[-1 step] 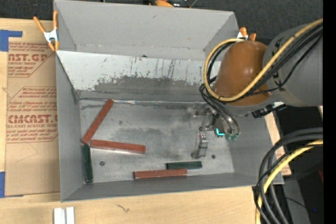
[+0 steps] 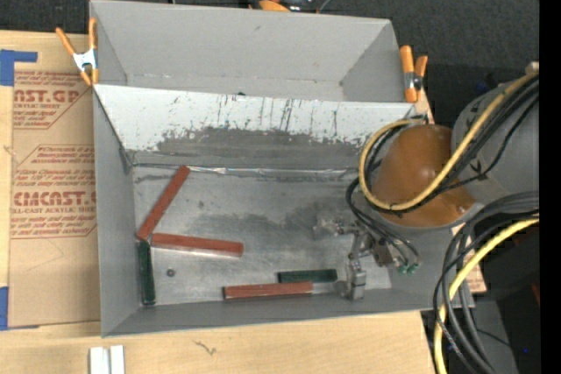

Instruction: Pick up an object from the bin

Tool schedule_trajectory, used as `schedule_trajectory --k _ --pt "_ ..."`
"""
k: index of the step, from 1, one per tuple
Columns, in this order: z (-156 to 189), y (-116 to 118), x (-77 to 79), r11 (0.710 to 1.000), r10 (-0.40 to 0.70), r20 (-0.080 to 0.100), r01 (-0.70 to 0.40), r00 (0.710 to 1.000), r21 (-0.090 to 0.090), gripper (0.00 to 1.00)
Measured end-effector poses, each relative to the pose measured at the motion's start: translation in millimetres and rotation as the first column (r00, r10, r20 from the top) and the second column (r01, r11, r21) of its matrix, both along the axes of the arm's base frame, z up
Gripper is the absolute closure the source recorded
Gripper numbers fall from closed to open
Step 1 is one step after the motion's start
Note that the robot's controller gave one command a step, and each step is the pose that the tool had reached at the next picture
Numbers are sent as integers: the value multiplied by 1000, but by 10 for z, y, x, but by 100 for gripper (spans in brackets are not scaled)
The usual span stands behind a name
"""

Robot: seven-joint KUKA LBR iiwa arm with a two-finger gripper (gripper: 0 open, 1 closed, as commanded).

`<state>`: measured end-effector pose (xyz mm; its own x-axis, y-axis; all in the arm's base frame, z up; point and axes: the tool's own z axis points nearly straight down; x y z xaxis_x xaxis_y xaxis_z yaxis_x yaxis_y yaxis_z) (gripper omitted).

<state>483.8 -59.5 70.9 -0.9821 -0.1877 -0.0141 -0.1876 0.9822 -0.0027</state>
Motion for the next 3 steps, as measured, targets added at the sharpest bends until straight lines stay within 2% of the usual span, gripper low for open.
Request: schedule_trajectory --k 1,2,3 --pt "-10 4 -31 1000 2 -13 -2 1000 0 100" --pt "1209 65 352 1000 28 -3 -28 1000 -1 100" --pt "1815 -29 574 943 333 -7 -333 943 -3 100"
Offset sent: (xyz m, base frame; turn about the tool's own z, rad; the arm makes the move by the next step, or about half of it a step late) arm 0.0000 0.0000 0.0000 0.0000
